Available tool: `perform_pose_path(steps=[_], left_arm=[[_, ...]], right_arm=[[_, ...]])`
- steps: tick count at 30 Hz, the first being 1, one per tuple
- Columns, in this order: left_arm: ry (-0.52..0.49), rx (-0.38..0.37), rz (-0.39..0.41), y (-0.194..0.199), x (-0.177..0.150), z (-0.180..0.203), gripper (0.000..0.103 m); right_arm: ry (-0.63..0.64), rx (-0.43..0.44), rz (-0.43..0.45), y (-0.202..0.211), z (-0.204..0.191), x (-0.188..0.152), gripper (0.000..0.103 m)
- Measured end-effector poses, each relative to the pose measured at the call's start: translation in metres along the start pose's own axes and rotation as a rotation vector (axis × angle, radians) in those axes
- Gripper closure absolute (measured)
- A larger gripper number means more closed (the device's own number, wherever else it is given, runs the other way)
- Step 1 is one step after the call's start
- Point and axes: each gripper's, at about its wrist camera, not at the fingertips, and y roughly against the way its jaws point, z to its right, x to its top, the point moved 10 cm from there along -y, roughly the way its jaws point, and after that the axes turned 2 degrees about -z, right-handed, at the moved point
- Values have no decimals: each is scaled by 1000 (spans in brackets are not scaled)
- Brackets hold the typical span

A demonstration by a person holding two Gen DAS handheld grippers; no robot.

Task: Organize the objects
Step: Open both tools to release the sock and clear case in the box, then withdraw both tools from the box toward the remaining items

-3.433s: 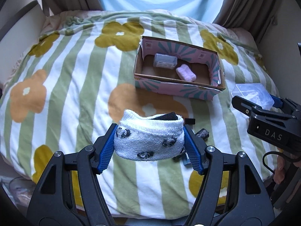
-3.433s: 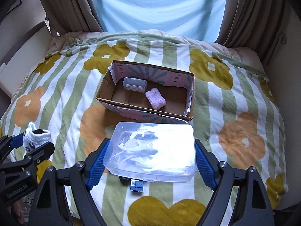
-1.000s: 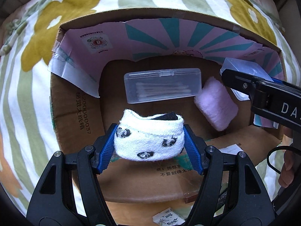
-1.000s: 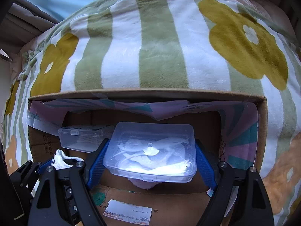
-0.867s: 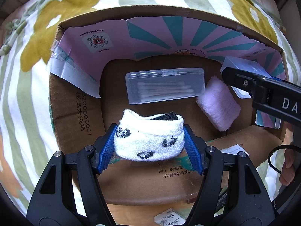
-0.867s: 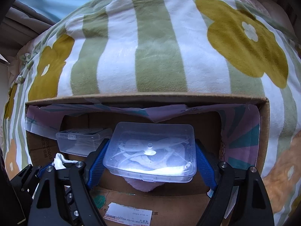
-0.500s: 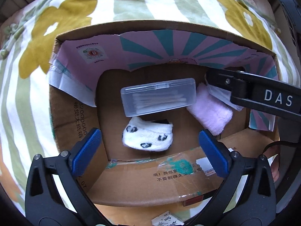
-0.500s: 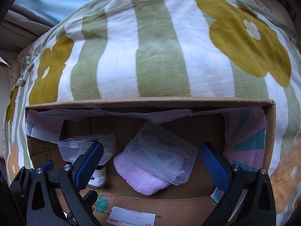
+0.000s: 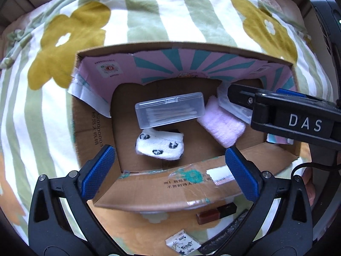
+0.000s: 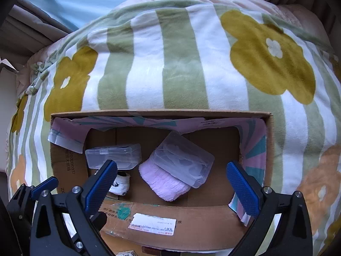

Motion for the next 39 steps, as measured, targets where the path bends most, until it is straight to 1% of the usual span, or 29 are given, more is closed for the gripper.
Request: perform_pose_path(steps=[5, 9, 11, 13, 15, 19, 21, 24, 30, 34, 36, 39], left_arm=[[-2, -1, 53, 41, -2, 2, 0], [-9, 2, 104, 78, -9, 7, 0], [-12, 5, 129, 101, -17, 8, 0], [-47, -1, 153, 121, -26, 11, 0], [-48, 3, 179, 141, -36, 12, 0], [-58, 14, 214, 173, -60, 12, 0], [-47, 15, 222, 186, -73, 11, 0], [-33, 1, 243, 203, -93, 11, 0], [-25, 19, 272, 226, -125, 8, 0], [-8, 22, 290, 234, -143, 5, 0], [10, 6, 288, 235, -152, 2, 0], [21, -3, 307, 238, -162, -1, 0]], right_arm=[[19, 6, 63, 50, -7, -5, 1], [43, 14, 104, 94, -14, -17, 1], [58, 6, 129, 116, -16, -25, 1], [70, 3, 154, 138, -17, -34, 1], [78, 2, 174, 156, -18, -44, 1], [97, -26, 203, 185, -17, -65, 1], [106, -38, 218, 197, -16, -77, 1], [118, -41, 232, 210, -14, -94, 1], [136, -51, 249, 227, -9, -131, 1], [166, -86, 279, 232, -3, -156, 1], [171, -85, 286, 233, 0, -165, 1], [161, -70, 287, 233, 3, -175, 1]])
